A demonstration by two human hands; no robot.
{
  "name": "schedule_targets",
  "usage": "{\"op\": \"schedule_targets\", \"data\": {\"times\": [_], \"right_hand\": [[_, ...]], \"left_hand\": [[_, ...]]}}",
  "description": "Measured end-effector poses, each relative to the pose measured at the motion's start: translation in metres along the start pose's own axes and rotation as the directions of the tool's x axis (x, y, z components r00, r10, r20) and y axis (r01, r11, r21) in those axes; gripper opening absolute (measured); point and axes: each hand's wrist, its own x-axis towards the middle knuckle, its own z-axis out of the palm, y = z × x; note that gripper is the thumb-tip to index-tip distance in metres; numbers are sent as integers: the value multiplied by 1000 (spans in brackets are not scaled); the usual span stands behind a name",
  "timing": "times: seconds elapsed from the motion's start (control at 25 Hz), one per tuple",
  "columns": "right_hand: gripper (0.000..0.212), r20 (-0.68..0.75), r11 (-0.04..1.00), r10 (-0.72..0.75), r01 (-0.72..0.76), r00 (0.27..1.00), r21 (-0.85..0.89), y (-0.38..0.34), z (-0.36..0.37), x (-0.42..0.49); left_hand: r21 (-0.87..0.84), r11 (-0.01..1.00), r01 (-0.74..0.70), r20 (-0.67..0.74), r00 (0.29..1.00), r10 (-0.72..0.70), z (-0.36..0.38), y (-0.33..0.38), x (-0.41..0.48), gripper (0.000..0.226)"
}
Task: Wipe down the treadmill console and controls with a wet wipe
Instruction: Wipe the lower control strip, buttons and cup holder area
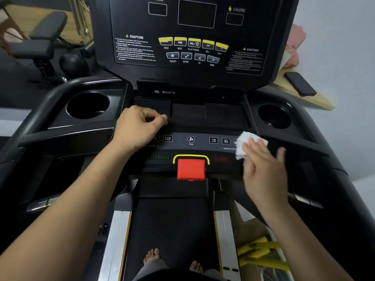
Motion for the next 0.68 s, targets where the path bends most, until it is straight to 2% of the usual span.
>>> {"op": "schedule_targets", "data": {"times": [0.12, 0.2, 0.32, 0.4, 0.44, 0.56, 0.64, 0.68], "right_hand": [[42, 117, 975, -223, 219, 968, 47, -46, 20, 18], [52, 269, 941, -336, 334, 903, 51, -85, 23, 23], [59, 362, 884, -452, 464, 816, 56, -105, 27, 23], [60, 352, 881, -462, 466, 814, 80, -81, 18, 24], [60, 335, 900, -426, 431, 840, 63, -62, 12, 26], [53, 254, 949, -313, 308, 915, 63, -35, 3, 32], [50, 297, 948, -318, 294, 900, 124, -58, 6, 31], [47, 344, 945, -324, 283, 881, 164, -73, 9, 29]], "left_hand": [[-4, 1000, -16, -3, 1000, 16, 0, 3, -4, 23], [-2, 999, -33, -5, 999, 33, 0, 2, -5, 22], [-11, 999, -52, -7, 999, 52, 0, 0, -8, 16], [-22, 998, -63, -26, 998, 63, -3, 0, -15, 14], [-2, 994, -110, -55, 992, 109, -5, 1, -20, 13], [133, 921, -367, -127, 915, 383, -2, 11, -39, 16], [134, 870, -474, -36, 875, 482, 15, 22, -57, 27], [98, 871, -481, 39, 876, 480, 24, 27, -68, 36]]}}
